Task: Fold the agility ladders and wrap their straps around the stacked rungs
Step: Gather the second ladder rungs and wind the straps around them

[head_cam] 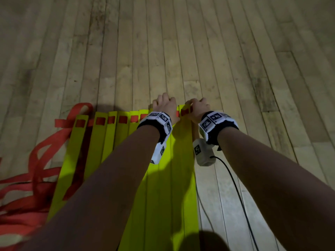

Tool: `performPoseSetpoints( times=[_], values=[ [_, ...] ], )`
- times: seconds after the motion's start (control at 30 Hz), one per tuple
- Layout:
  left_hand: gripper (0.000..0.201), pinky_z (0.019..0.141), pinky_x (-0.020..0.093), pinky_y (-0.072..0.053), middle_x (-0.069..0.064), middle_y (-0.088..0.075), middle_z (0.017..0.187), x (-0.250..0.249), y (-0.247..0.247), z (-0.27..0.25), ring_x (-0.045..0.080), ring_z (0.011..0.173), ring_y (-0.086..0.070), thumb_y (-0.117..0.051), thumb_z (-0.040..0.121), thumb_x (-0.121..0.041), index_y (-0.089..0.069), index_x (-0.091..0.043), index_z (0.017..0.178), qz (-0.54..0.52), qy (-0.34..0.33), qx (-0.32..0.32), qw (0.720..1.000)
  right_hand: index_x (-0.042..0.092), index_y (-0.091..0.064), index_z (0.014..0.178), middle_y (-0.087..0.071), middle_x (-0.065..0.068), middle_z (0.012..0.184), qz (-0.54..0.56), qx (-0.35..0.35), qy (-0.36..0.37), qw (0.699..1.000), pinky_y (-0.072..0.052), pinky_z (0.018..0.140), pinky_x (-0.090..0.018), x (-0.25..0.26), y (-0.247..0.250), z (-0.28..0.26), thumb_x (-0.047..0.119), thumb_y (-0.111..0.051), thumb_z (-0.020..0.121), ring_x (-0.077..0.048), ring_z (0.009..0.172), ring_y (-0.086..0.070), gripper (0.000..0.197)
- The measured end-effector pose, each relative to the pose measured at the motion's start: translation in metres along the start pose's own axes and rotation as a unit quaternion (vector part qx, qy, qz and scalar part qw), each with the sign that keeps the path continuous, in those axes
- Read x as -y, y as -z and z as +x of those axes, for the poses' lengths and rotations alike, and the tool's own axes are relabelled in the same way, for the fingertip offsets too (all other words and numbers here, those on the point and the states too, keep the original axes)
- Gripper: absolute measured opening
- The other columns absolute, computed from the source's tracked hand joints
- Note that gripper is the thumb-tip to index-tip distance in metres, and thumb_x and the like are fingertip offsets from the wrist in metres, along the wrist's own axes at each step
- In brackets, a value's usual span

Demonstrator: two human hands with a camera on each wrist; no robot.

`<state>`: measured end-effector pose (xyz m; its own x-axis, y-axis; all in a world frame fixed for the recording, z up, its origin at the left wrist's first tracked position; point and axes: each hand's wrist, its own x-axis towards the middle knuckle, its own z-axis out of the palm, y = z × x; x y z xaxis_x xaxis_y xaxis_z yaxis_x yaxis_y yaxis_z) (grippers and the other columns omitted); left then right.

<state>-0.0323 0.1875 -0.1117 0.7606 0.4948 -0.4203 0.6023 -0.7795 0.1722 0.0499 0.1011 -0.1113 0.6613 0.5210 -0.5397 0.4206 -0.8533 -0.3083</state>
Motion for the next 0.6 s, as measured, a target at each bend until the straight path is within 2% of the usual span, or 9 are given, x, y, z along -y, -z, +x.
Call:
performPoseSetpoints(
  times=[0.1,0.2,0.33,0.4,0.47,0.6],
  values=[
    [0.058,0.105,0.041,-0.027,0.012,-0.037,0.131,0.002,-0.002,0.004,0.031,0.124,-0.032,-0.068,0.083,-0.037,-0.043,-0.009,0.126,-0.016,0.006,0.018,1.0,0.006,-0.043,0.131,-0.033,-0.02,0.134,-0.029,-0.025,-0.005,0.999,-0.036,0.098,-0.042,0.0,-0.003,0.005,0.02,-0.055,0.093,-0.039,0.123,-0.034,0.041],
    [0.058,0.103,0.041,-0.027,0.012,-0.039,0.131,0.003,-0.002,0.007,0.031,0.124,-0.033,-0.068,0.083,-0.034,-0.041,-0.009,0.127,-0.028,0.001,0.023,0.999,0.005,-0.043,0.13,-0.035,-0.02,0.133,-0.06,-0.026,0.006,0.998,-0.035,0.098,-0.041,0.0,-0.003,0.008,0.026,-0.063,0.088,-0.037,0.124,-0.032,0.052],
    [0.05,0.103,0.041,-0.028,0.013,-0.04,0.13,0.007,0.0,0.009,0.032,0.124,-0.033,-0.067,0.085,-0.039,-0.05,-0.011,0.123,-0.032,0.004,0.033,0.999,0.003,-0.04,0.129,-0.038,-0.019,0.135,-0.039,-0.005,0.01,0.999,-0.035,0.102,-0.045,0.001,0.002,0.004,0.028,-0.068,0.084,-0.036,0.127,-0.035,0.059],
    [0.051,0.104,0.04,-0.029,0.012,-0.04,0.129,0.01,0.001,0.008,0.031,0.123,-0.034,-0.067,0.084,-0.042,-0.052,-0.012,0.123,-0.054,0.017,0.027,0.998,0.001,-0.04,0.125,-0.048,-0.018,0.13,0.035,0.017,0.03,0.999,-0.041,0.093,-0.039,-0.001,0.004,0.001,0.022,-0.069,0.084,-0.034,0.12,-0.046,0.055],
    [0.052,0.102,0.039,-0.029,0.012,-0.043,0.13,0.012,0.002,0.005,0.03,0.124,-0.037,-0.066,0.085,-0.042,-0.05,-0.01,0.124,-0.085,0.024,0.026,0.996,-0.001,-0.039,0.122,-0.055,-0.019,0.121,0.103,0.02,0.049,0.993,-0.04,0.079,-0.033,-0.003,0.006,-0.005,0.016,-0.068,0.085,-0.033,0.112,-0.053,0.05],
    [0.05,0.099,0.039,-0.031,0.013,-0.048,0.131,0.011,0.008,-0.006,0.03,0.123,-0.043,-0.062,0.089,-0.039,-0.046,-0.008,0.127,-0.127,0.017,0.023,0.991,0.0,-0.039,0.119,-0.058,-0.021,0.112,0.132,-0.001,0.065,0.989,-0.042,0.074,-0.036,-0.003,0.009,-0.021,0.015,-0.067,0.087,-0.032,0.096,-0.056,0.045]
  ],
)
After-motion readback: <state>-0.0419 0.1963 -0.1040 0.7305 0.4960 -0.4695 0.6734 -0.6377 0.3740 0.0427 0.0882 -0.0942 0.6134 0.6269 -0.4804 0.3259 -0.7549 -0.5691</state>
